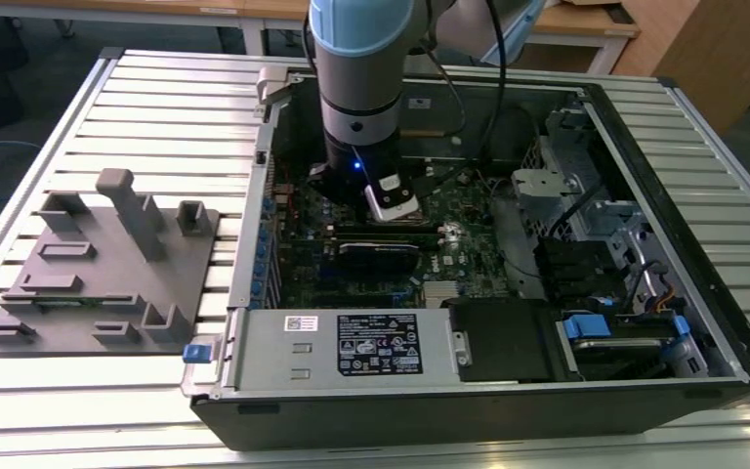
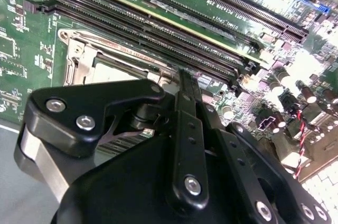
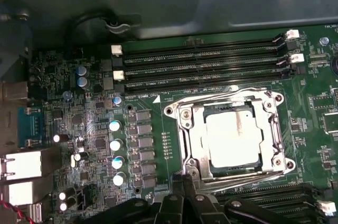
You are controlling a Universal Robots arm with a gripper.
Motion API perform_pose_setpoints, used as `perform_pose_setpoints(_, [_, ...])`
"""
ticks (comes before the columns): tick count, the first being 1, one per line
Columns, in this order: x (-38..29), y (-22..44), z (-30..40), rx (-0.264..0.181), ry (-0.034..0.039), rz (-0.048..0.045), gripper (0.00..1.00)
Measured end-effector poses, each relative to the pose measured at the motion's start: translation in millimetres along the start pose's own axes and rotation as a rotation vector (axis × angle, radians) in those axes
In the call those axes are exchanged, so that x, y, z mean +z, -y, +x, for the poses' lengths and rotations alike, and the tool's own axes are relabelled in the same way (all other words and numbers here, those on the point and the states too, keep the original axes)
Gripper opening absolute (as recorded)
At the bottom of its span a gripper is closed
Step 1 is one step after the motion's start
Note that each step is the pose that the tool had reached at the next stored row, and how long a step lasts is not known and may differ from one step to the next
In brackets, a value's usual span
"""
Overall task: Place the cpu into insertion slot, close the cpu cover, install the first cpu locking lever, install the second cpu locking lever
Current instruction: 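Install the second cpu locking lever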
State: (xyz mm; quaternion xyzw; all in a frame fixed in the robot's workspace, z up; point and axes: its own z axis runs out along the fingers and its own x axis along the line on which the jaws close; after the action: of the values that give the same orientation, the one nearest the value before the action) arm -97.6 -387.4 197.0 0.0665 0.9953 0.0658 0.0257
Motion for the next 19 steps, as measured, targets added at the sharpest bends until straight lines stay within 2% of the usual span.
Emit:
perform_pose_setpoints(3, [1.7, 0.7, 0.4, 0.0, -0.0002, -0.0062, 0.1])
perform_pose_setpoints(15, [2.7, 2.7, 2.8, 0.0, -0.0008, -0.0077, 0.1])
perform_pose_setpoints(19, [-3.6, 1.9, 2.5, 0.001, -0.0009, -0.0078, 0.1])
